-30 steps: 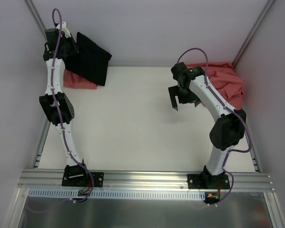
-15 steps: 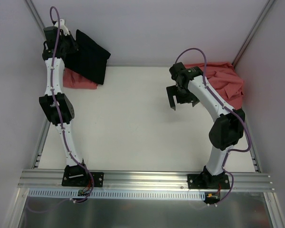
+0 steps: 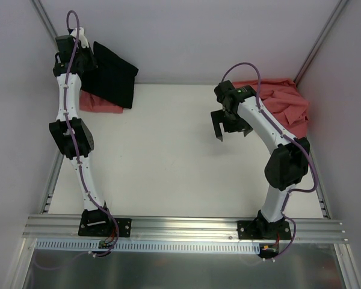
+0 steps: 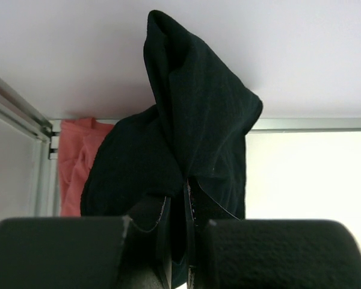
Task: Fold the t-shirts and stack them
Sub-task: Put the neatly folded tshirt into the corner of the board with the left arm
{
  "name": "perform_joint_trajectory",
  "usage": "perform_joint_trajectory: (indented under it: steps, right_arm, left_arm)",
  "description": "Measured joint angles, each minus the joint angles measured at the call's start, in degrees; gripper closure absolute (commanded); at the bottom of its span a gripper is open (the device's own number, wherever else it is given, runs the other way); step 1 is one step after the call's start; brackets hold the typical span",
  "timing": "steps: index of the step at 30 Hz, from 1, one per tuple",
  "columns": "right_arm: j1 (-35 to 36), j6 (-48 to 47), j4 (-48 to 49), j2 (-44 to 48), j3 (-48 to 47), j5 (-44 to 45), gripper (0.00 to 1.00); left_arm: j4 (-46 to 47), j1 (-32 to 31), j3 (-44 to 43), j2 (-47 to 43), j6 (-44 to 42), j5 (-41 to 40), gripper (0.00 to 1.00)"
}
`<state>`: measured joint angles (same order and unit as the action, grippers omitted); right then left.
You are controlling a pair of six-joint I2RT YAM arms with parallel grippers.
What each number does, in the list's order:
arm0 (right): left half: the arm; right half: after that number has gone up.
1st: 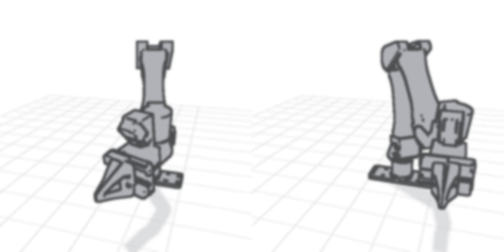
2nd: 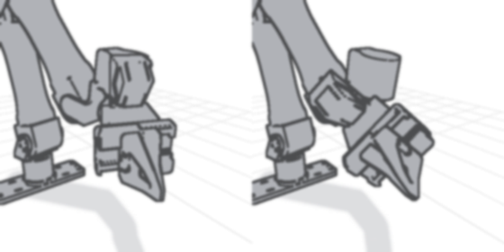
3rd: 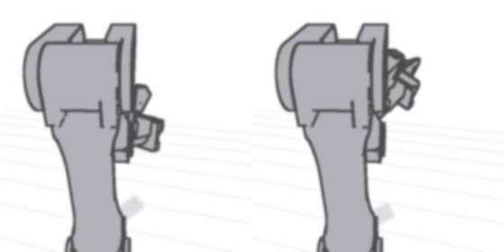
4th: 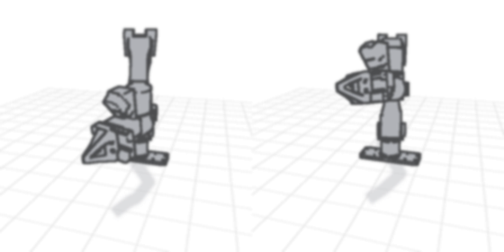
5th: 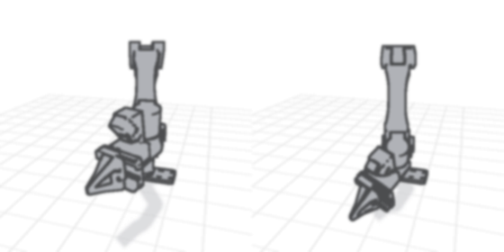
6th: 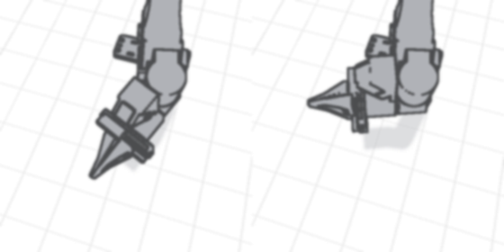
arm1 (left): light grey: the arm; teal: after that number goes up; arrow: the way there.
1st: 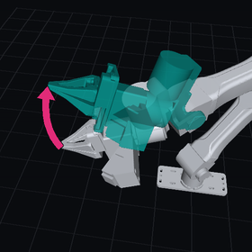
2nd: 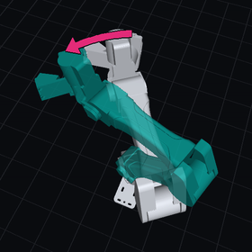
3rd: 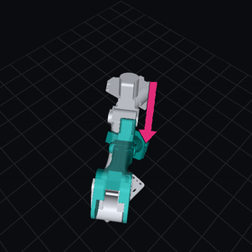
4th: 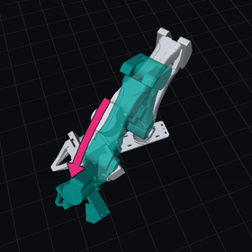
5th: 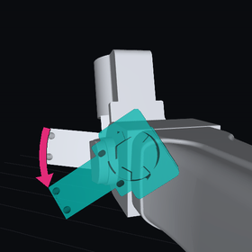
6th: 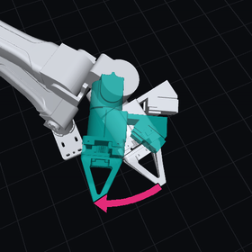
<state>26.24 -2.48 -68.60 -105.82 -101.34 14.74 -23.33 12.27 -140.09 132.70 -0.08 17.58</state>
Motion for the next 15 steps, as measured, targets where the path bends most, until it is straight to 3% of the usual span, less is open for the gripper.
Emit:
perform_joint_trajectory:
  steps: [15]
  right_arm:
    - [0.0,-0.8,-3.0,-0.8,-3.6,0.5,0.0]
  left_arm:
    - [0.1,2.5,3.0,0.3,-5.5,-5.6,1.0]
